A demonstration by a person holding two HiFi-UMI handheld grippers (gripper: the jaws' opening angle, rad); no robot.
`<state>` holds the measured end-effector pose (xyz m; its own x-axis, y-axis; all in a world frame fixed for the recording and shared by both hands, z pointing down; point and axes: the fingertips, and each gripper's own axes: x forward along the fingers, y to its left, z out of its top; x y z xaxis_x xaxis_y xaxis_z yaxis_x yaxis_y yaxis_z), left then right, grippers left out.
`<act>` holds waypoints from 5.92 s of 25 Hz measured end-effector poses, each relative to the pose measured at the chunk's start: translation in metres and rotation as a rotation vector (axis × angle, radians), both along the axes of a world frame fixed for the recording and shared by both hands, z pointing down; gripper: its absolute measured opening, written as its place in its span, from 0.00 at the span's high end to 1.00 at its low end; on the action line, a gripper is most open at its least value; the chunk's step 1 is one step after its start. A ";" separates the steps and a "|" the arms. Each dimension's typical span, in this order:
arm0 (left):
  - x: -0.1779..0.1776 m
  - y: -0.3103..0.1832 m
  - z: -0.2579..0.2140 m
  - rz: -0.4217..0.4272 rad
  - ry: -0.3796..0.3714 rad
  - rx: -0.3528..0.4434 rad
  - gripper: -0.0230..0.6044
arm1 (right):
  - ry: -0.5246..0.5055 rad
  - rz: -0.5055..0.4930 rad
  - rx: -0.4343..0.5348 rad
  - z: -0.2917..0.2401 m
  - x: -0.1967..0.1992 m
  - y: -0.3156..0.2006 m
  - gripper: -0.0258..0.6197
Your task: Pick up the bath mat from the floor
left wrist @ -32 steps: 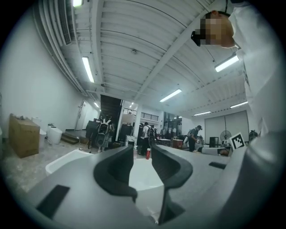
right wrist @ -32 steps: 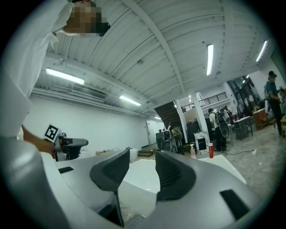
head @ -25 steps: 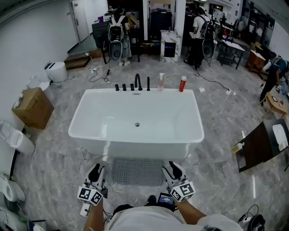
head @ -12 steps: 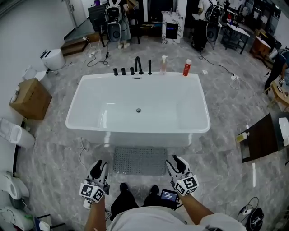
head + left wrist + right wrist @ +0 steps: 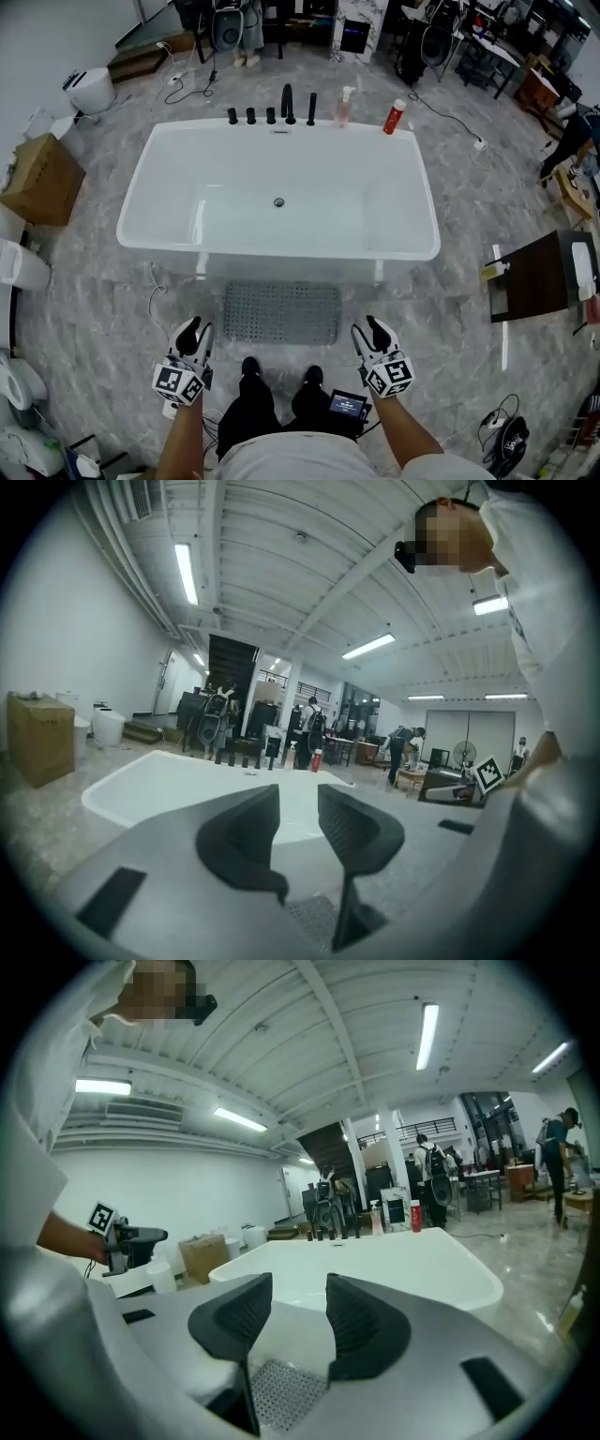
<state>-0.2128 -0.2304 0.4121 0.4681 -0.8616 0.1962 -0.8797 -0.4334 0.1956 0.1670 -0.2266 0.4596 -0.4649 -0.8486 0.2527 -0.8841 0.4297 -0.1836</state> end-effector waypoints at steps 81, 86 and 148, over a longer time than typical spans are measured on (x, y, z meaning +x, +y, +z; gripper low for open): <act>-0.177 -0.034 0.928 -0.046 -0.176 -1.080 0.57 | 0.170 0.137 -0.872 0.860 0.091 -0.041 0.64; -0.167 -0.042 0.931 -0.021 -0.163 -1.072 0.57 | 0.182 0.153 -0.904 0.873 0.094 -0.037 0.64; -0.022 -0.053 -0.335 0.291 0.086 0.274 0.93 | -0.036 -0.132 0.359 -0.364 -0.007 -0.044 0.90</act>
<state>-0.2350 -0.2830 0.0771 0.7049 -0.7055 -0.0729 -0.6980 -0.7083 0.1054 0.1600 -0.2709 0.0955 -0.5796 -0.8120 -0.0686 -0.8123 0.5824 -0.0307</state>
